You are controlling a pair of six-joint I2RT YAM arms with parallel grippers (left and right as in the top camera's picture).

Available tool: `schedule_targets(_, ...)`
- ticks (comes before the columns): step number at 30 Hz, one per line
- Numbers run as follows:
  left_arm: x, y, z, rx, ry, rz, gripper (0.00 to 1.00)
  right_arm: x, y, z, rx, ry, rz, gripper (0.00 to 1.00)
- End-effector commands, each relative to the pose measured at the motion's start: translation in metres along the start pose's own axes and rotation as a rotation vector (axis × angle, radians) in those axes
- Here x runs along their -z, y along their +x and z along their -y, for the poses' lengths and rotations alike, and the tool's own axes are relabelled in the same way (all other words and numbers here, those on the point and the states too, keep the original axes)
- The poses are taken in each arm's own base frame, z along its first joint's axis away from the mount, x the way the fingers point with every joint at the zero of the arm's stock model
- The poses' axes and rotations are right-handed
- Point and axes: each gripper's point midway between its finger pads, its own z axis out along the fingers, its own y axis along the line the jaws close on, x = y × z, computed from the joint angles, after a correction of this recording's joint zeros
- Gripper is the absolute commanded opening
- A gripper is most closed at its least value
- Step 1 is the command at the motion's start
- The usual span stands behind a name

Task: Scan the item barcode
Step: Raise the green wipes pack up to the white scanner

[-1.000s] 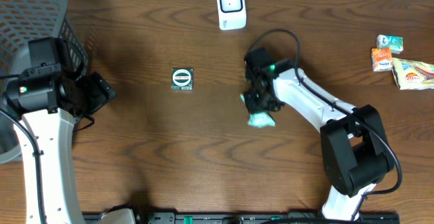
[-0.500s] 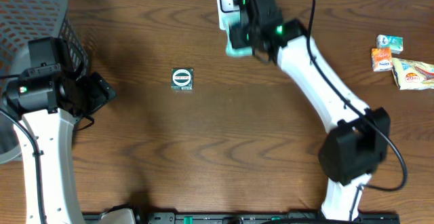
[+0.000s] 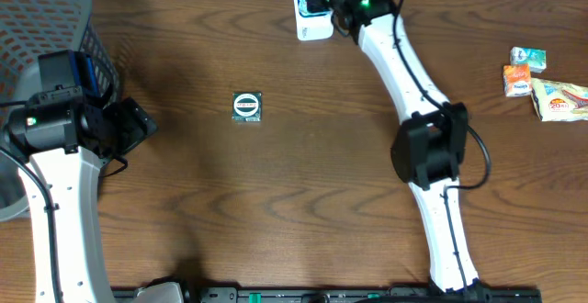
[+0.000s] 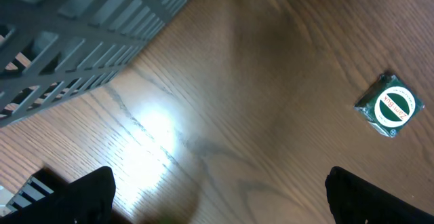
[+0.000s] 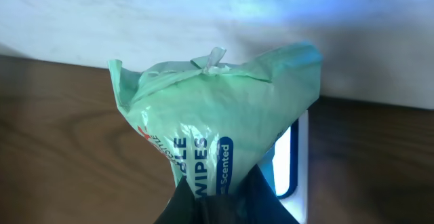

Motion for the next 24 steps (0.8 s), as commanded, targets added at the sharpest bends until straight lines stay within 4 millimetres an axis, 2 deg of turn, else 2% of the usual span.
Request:
schedule_targets(1, 0.001, 0.000, -0.004, 0.008, -0.016, 0.006, 0.98, -0.007, -0.009, 0.008, 0.026, 0.052, 0.052, 0.01)
schedule_targets(5, 0.001, 0.000, -0.004, 0.008, -0.016, 0.006, 0.98, -0.014, -0.003, 0.019, 0.025, 0.106, 0.050, 0.01)
schedule_targets(10, 0.001, 0.000, -0.004, 0.008, -0.016, 0.006, 0.97, -0.016, 0.002, 0.021, 0.086, 0.116, 0.036, 0.01)
schedule_targets(19, 0.001, 0.000, -0.004, 0.008, -0.016, 0.006, 0.97, -0.016, 0.000, 0.022, 0.090, 0.118, 0.039, 0.01)
schedule_targets(22, 0.001, 0.000, -0.004, 0.008, -0.016, 0.006, 0.98, -0.005, -0.009, 0.031, 0.080, 0.151, 0.048, 0.01)
schedule_targets(24, 0.001, 0.000, -0.004, 0.008, -0.016, 0.006, 0.98, 0.005, -0.017, 0.045, 0.047, 0.195, 0.056, 0.01)
